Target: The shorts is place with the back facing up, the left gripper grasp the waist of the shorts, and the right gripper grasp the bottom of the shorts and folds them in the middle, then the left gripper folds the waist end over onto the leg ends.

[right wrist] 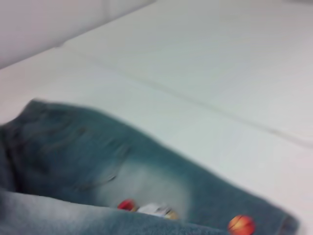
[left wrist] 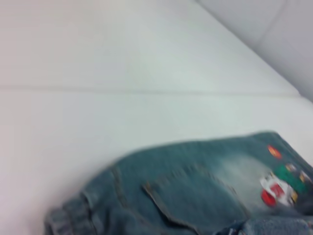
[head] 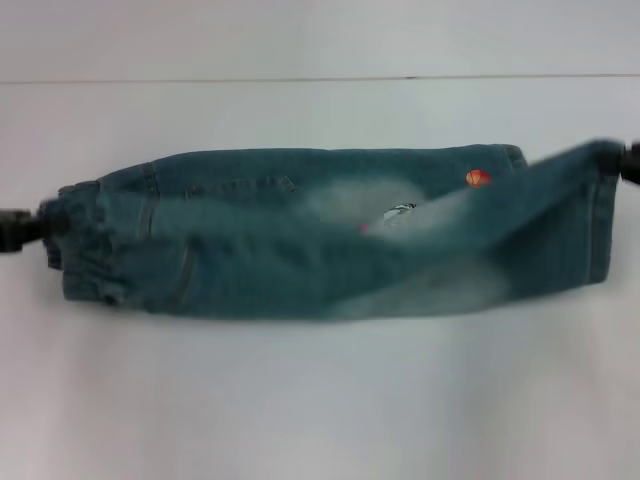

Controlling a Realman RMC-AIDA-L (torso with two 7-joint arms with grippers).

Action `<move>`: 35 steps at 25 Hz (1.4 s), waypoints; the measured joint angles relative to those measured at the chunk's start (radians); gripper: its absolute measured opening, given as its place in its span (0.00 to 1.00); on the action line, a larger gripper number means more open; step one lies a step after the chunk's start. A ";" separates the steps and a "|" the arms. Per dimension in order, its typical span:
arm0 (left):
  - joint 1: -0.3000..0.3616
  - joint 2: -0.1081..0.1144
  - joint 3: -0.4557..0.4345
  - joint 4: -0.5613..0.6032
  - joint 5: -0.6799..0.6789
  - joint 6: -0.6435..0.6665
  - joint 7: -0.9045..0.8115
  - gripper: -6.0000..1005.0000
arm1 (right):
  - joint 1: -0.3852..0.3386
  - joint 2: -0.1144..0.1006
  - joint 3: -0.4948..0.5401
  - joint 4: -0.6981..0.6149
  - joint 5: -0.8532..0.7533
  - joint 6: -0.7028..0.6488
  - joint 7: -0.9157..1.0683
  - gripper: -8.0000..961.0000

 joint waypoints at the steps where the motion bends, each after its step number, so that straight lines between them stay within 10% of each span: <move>1: -0.005 -0.001 0.003 -0.008 -0.005 -0.025 0.000 0.07 | 0.008 0.003 0.000 0.012 0.001 0.026 0.005 0.03; 23: -0.099 -0.010 0.109 -0.168 -0.011 -0.423 0.012 0.07 | 0.096 0.004 -0.098 0.256 0.011 0.503 0.032 0.03; 35: -0.089 -0.024 0.156 -0.157 -0.010 -0.525 0.024 0.22 | 0.113 0.001 -0.165 0.326 -0.016 0.622 0.053 0.28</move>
